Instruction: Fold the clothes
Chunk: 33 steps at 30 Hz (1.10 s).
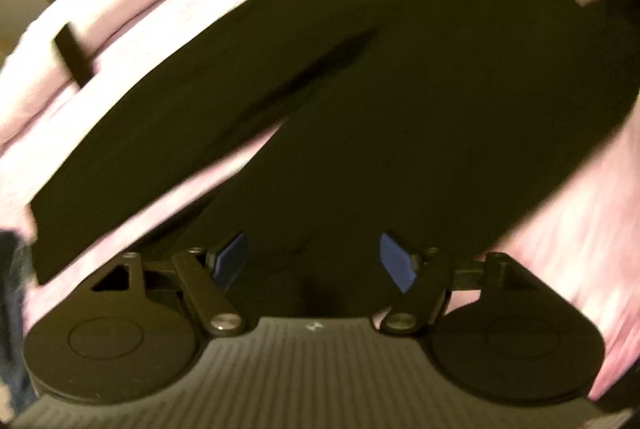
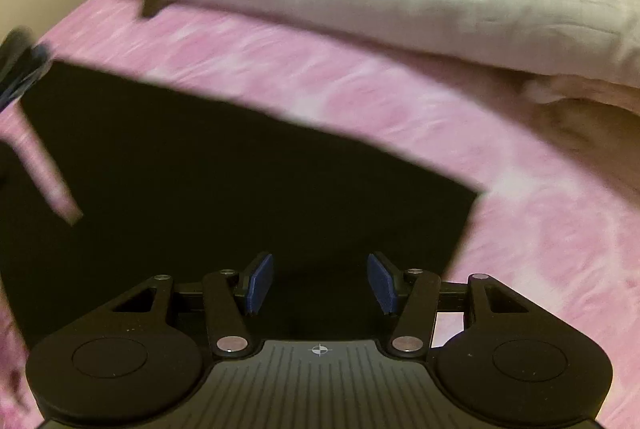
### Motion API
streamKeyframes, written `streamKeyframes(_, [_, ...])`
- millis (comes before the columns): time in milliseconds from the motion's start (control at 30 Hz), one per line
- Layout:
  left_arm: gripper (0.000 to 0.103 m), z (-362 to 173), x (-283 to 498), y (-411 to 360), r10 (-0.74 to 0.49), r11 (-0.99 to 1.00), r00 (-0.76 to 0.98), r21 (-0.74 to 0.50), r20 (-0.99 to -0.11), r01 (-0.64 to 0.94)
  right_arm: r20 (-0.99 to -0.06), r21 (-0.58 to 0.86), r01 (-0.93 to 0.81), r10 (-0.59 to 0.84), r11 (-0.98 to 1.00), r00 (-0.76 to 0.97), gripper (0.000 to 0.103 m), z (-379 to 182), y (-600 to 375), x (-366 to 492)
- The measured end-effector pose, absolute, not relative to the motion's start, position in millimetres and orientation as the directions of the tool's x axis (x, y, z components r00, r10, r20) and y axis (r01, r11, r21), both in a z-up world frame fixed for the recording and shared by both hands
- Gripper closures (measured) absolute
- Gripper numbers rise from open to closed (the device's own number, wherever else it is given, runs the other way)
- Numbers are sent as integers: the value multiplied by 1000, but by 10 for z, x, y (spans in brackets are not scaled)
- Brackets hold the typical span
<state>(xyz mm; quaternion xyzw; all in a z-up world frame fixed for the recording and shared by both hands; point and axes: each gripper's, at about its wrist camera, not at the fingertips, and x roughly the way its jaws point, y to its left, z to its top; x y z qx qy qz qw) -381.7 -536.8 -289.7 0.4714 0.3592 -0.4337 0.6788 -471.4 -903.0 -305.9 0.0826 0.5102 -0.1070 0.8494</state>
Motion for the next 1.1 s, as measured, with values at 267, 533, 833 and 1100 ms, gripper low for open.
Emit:
streamKeyframes(267, [32, -2856, -2665, -3767, -156, 245, 437, 394, -886, 886, -905, 61, 184, -23, 981, 424, 49, -2975, -7485, -4632])
streamKeyframes(533, [33, -3006, -1013, -2618, -203, 249, 435, 383, -878, 890, -939, 81, 289, -24, 954, 342, 49, -3266, -6023, -3905])
streamKeyframes(833, [44, -3165, 324, -2517, -217, 333, 302, 221, -928, 917, -932, 113, 113, 66, 987, 356, 49, -3306, -5122, -3120])
streamKeyframes(1100, [62, -3255, 496, -2462, -218, 363, 219, 129, -951, 923, -924, 101, 173, 27, 980, 382, 49, -3415, -5125, -3076])
